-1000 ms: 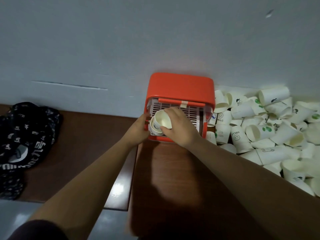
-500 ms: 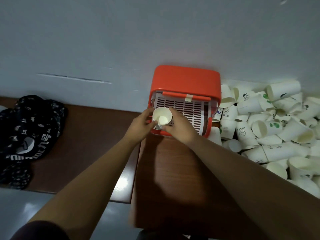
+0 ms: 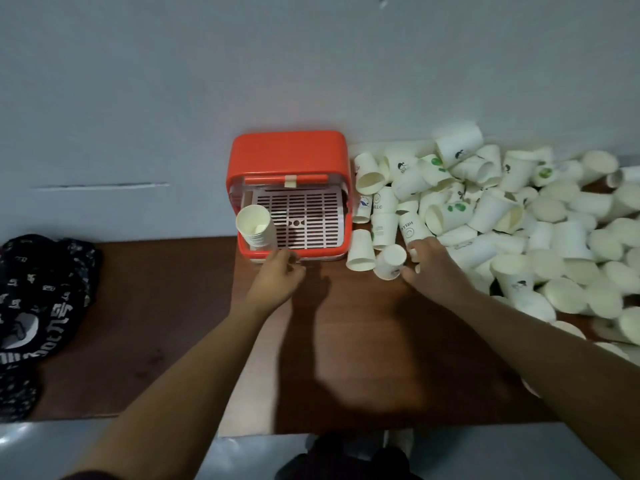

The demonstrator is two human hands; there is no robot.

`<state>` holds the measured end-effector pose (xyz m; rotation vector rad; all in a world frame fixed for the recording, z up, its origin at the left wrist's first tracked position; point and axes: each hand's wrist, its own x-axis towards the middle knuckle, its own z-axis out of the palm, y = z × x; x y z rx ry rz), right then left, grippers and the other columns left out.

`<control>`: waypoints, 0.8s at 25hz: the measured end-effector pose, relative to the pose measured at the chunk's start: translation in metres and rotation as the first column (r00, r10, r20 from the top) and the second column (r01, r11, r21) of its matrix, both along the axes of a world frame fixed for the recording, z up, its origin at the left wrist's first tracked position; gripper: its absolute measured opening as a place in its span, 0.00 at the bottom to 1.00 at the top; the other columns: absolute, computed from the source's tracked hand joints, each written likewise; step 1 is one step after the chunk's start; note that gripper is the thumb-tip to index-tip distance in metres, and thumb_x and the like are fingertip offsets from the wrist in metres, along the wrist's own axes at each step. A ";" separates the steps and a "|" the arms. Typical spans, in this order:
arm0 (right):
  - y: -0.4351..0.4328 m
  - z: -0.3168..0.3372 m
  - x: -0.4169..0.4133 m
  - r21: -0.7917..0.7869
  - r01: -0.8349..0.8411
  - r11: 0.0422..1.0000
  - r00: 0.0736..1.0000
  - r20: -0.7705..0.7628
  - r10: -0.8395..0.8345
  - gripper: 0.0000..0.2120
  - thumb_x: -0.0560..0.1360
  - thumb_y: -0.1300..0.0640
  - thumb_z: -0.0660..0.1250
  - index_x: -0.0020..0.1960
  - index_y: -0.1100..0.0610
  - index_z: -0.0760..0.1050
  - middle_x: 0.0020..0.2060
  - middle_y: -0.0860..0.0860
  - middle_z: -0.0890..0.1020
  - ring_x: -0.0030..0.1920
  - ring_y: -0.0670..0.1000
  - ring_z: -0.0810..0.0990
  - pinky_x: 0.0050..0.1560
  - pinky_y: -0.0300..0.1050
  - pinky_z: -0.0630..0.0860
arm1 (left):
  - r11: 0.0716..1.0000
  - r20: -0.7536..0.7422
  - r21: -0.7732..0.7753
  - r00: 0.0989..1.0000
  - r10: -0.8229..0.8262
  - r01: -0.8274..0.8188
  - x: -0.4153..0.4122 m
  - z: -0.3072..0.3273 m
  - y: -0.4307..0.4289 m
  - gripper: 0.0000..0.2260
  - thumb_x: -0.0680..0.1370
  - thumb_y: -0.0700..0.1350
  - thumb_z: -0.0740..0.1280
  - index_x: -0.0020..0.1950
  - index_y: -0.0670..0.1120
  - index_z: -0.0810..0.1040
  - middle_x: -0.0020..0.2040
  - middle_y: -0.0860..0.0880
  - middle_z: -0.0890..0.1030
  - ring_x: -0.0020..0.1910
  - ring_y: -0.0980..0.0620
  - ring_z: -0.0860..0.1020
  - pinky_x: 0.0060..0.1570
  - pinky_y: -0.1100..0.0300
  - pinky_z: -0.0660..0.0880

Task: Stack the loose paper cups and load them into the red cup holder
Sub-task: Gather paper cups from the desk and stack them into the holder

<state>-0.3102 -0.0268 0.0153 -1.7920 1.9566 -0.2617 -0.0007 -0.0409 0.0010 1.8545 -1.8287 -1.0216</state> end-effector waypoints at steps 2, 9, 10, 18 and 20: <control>0.003 0.000 -0.043 -0.004 0.045 0.999 0.997 -0.062 -0.045 0.27 0.72 0.51 0.72 0.68 0.59 0.70 0.62 0.57 0.72 0.64 0.58 0.71 0.62 0.53 0.70 | 0.998 -0.003 -0.006 0.998 -0.056 0.056 -0.048 0.004 -0.006 0.09 0.77 0.44 0.68 0.56 0.44 0.77 0.54 0.47 0.76 0.47 0.54 0.74 0.46 0.63 0.69; 0.004 -0.023 -0.071 -0.011 0.007 1.000 1.000 -0.029 -0.007 0.29 0.69 0.50 0.74 0.65 0.62 0.72 0.57 0.59 0.74 0.57 0.59 0.74 0.58 0.52 0.72 | 0.968 0.229 0.017 0.942 -0.247 0.250 -0.134 -0.011 -0.024 0.24 0.77 0.45 0.67 0.72 0.43 0.70 0.68 0.43 0.69 0.66 0.44 0.71 0.66 0.52 0.69; 0.002 -0.031 -0.065 -0.046 -0.025 0.999 1.000 0.003 0.026 0.27 0.69 0.52 0.74 0.63 0.63 0.73 0.55 0.60 0.74 0.56 0.60 0.75 0.57 0.53 0.73 | 0.962 0.246 0.017 0.931 -0.268 0.273 -0.137 -0.015 -0.028 0.24 0.78 0.44 0.66 0.73 0.42 0.69 0.71 0.43 0.68 0.68 0.44 0.70 0.68 0.53 0.67; -0.030 -0.073 -0.012 0.077 -0.212 0.974 0.976 0.070 0.207 0.34 0.74 0.52 0.68 0.76 0.56 0.59 0.72 0.55 0.66 0.68 0.59 0.67 0.67 0.56 0.68 | 0.918 0.266 0.133 0.879 -0.397 0.374 -0.124 -0.055 -0.031 0.23 0.79 0.41 0.63 0.75 0.42 0.68 0.75 0.42 0.64 0.73 0.41 0.65 0.72 0.51 0.64; -0.030 -0.078 -0.009 0.045 -0.254 0.966 0.967 0.001 0.254 0.32 0.74 0.52 0.68 0.75 0.56 0.62 0.68 0.55 0.68 0.65 0.59 0.69 0.65 0.54 0.69 | 0.930 0.219 0.083 0.903 -0.368 0.359 -0.120 -0.059 -0.031 0.20 0.79 0.42 0.65 0.70 0.41 0.72 0.70 0.43 0.68 0.68 0.43 0.70 0.68 0.53 0.67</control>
